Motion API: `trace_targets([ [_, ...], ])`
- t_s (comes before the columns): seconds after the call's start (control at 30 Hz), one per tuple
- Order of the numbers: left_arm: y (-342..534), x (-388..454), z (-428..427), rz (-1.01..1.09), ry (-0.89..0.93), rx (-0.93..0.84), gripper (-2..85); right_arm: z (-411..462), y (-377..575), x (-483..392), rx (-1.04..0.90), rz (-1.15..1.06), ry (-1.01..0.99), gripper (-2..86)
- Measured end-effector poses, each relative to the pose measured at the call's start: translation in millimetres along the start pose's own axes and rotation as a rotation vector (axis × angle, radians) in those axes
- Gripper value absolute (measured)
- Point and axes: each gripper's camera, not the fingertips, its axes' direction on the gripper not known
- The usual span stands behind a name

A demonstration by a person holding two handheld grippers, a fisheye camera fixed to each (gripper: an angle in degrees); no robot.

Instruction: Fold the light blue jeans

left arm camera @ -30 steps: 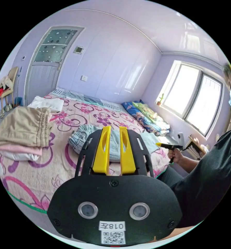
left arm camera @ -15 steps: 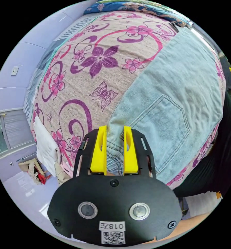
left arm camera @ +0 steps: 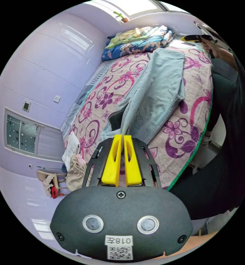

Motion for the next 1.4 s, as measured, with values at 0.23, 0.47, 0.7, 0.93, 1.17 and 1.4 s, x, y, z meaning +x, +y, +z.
trace_targets([
  [0.23,129.4,99.0,-14.9,-0.360,0.133,-0.132,-0.7,6.3,-18.0,30.4,-0.066,0.123,-0.023,8.3],
  [0.47,153.2,107.4,10.7,-0.418,0.124,-0.166,0.1,29.2,-90.3,18.7,-0.144,0.062,0.065,11.9],
  [0.7,206.6,64.1,-21.7,-0.671,0.277,0.019,4.6,153.5,-193.6,4.3,-0.410,-0.148,0.389,13.9],
  [0.93,283.7,-0.7,-64.4,-1.015,0.298,0.300,6.0,219.0,-288.3,91.4,-0.495,0.068,0.501,16.3],
  [1.17,234.7,-144.1,17.9,-0.978,0.282,0.256,12.9,267.5,-333.6,149.1,-0.705,0.137,0.512,17.9],
  [1.4,189.2,-224.3,188.7,-1.026,0.674,-0.110,11.6,254.6,-316.3,162.5,-0.759,0.039,0.384,4.9],
])
